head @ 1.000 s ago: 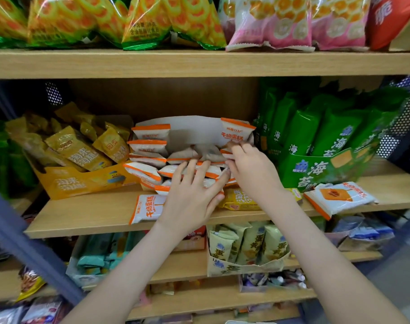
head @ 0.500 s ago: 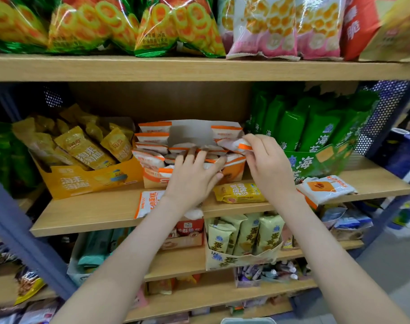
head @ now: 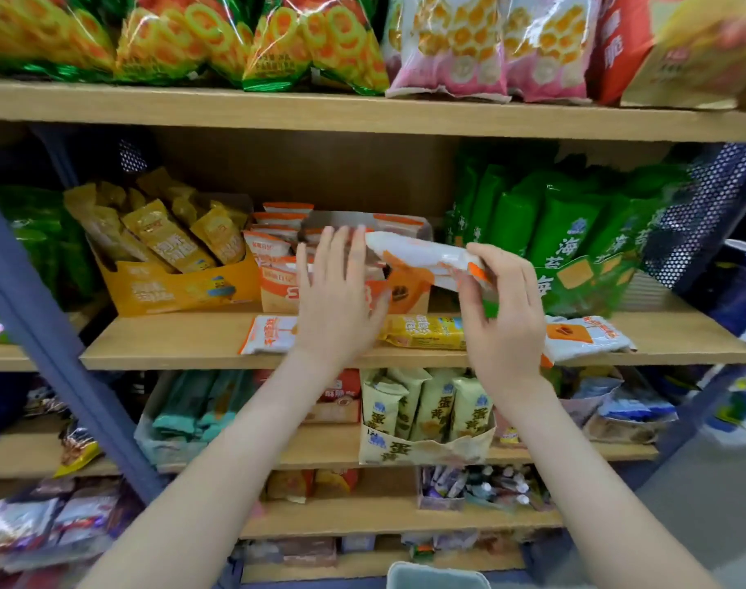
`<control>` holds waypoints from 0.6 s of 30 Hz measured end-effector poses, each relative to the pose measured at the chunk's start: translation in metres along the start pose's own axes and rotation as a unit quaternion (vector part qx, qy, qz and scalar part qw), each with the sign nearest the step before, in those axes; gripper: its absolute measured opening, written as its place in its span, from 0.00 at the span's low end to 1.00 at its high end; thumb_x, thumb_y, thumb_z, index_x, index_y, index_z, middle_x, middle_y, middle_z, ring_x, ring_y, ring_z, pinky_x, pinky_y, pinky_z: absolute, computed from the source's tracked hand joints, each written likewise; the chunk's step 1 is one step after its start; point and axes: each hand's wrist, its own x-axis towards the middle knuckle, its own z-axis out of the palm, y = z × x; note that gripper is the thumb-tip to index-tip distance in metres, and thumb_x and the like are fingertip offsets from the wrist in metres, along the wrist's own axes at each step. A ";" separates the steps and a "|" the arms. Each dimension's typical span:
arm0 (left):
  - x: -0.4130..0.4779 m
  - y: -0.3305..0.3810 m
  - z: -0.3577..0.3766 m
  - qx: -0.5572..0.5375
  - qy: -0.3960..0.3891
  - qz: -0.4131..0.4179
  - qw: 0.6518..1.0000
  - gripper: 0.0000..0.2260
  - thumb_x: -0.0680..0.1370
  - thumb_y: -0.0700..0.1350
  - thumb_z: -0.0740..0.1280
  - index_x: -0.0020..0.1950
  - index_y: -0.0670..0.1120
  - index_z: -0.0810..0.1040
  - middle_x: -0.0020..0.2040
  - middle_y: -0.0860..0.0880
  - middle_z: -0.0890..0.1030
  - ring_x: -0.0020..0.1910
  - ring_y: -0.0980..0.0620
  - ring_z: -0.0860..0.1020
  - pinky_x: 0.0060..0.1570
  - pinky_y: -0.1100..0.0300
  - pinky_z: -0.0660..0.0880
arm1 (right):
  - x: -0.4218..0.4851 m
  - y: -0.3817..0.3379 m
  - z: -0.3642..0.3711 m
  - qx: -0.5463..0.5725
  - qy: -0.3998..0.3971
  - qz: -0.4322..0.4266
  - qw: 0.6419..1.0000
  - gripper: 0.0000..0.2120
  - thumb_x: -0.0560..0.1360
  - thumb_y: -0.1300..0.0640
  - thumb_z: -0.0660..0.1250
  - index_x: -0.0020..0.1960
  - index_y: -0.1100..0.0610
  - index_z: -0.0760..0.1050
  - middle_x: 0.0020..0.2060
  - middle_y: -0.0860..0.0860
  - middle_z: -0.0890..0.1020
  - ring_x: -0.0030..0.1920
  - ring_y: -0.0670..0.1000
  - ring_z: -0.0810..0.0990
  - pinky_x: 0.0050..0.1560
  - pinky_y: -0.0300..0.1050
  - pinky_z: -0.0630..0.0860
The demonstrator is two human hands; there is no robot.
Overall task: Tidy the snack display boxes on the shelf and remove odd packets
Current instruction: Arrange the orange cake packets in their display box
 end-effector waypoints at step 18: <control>-0.210 0.052 -0.060 0.003 -0.133 0.005 0.991 0.31 0.70 0.49 0.62 0.73 0.44 0.63 0.47 0.40 0.77 0.41 0.40 0.75 0.39 0.51 0.72 | -0.131 -0.047 -0.050 0.298 -0.347 0.491 0.742 0.10 0.77 0.61 0.67 0.38 0.53 0.76 0.34 0.46 0.80 0.39 0.47 0.77 0.45 0.46 0.72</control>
